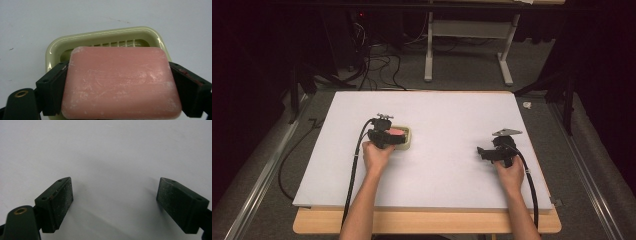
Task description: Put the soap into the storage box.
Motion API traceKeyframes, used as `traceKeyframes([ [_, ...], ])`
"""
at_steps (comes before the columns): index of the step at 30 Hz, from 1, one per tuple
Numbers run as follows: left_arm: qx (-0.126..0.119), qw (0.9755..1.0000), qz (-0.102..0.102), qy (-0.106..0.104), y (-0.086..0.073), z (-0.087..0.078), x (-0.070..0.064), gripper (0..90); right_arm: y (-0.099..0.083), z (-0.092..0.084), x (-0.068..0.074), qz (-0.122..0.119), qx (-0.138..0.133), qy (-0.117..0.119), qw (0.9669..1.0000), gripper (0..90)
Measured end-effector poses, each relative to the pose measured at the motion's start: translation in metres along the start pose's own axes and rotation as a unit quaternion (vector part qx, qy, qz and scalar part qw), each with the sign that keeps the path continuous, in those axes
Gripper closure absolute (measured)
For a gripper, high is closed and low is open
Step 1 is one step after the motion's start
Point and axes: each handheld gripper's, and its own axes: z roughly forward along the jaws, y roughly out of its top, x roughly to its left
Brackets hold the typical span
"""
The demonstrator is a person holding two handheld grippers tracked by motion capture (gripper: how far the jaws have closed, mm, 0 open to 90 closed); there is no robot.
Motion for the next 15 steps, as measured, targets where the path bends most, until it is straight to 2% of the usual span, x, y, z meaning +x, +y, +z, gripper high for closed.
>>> traceKeyframes([
  [9,-0.005,1.0000,0.001,-0.006,-0.0001,0.0009,0.0009,13.6,0.0000,0.0000,0.0001,0.000,0.000,0.000,1.0000,14.3],
  [15,-0.010,0.9999,0.007,0.000,-0.0001,0.0013,-0.0004,13.5,0.0000,0.0000,0.0001,0.000,0.000,0.000,1.0000,14.3],
])
